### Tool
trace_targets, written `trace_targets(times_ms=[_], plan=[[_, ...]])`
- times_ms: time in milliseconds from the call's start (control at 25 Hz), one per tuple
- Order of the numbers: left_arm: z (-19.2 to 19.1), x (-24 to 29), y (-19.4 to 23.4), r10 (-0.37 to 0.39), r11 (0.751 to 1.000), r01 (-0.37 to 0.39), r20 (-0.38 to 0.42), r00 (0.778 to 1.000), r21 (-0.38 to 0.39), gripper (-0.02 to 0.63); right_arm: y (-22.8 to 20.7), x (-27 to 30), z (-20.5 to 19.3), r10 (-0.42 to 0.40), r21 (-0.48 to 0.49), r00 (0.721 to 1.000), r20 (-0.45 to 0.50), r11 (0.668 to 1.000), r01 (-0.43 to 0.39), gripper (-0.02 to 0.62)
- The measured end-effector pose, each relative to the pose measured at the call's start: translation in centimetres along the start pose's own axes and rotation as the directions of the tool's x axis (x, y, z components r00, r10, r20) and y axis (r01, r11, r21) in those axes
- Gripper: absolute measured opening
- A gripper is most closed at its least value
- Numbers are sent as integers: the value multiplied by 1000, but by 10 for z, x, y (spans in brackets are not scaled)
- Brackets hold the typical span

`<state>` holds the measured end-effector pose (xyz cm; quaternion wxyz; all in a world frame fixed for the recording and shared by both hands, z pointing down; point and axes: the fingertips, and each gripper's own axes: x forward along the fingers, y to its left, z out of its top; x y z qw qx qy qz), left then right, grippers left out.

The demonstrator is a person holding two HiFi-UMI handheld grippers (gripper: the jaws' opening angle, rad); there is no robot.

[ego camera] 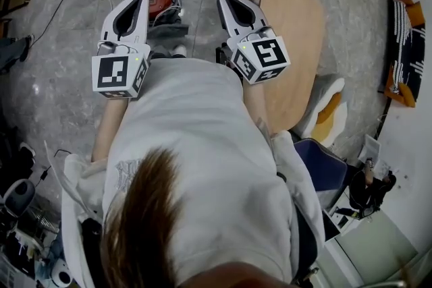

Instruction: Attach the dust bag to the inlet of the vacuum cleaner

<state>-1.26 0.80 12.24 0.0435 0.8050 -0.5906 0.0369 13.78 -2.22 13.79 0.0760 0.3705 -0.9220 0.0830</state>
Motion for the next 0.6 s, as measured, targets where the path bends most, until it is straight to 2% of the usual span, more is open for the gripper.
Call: trace_targets(times_ms=[600], plan=[[-8,8,-4,-22,1000,22,-24,999,-4,18,-14,-4,-6,-34,21,999,2,999,34,0]])
